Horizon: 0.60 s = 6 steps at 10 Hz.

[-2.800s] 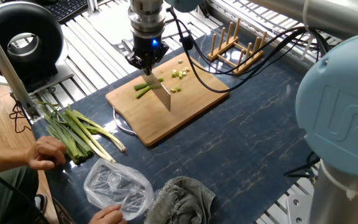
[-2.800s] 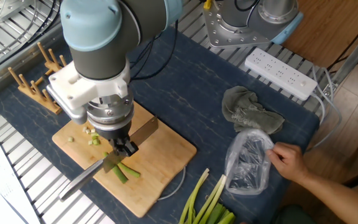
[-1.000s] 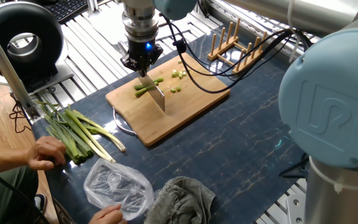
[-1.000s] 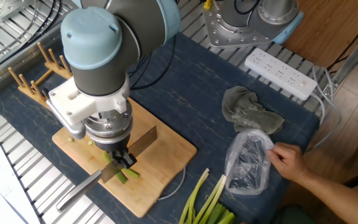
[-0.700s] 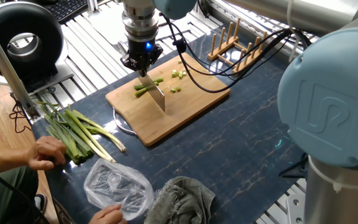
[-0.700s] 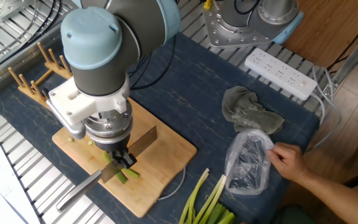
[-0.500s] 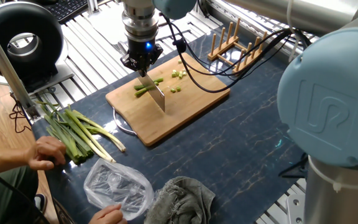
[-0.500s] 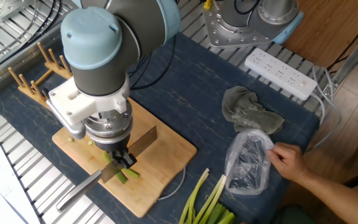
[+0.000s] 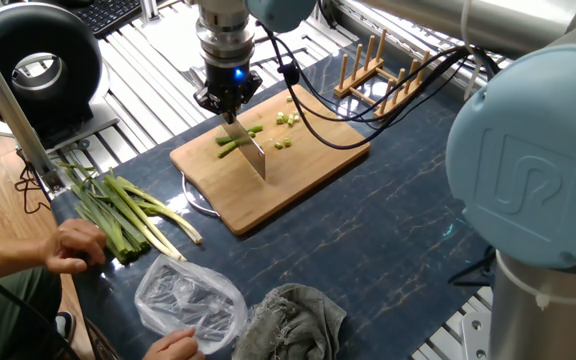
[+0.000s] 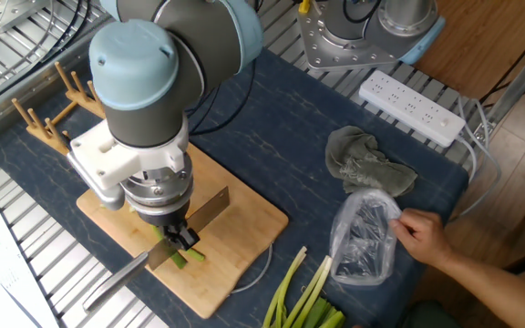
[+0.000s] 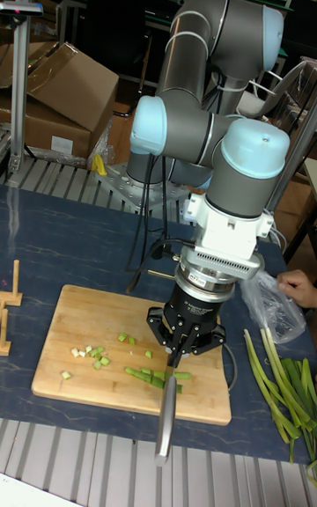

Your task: Chop the scallions

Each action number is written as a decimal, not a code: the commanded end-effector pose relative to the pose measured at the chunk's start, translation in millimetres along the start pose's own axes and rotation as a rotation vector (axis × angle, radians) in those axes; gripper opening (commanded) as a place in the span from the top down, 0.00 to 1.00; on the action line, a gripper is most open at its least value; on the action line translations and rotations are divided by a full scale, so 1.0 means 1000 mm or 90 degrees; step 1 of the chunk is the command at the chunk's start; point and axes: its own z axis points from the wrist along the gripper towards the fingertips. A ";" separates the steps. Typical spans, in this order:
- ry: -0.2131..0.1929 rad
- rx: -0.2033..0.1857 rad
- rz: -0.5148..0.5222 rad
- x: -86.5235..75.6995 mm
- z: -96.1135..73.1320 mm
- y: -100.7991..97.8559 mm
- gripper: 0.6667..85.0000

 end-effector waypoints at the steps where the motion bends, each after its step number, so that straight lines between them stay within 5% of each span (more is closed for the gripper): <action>1: 0.009 -0.009 0.008 0.011 -0.016 0.004 0.99; 6: 0.008 -0.026 0.014 0.014 -0.022 0.013 0.99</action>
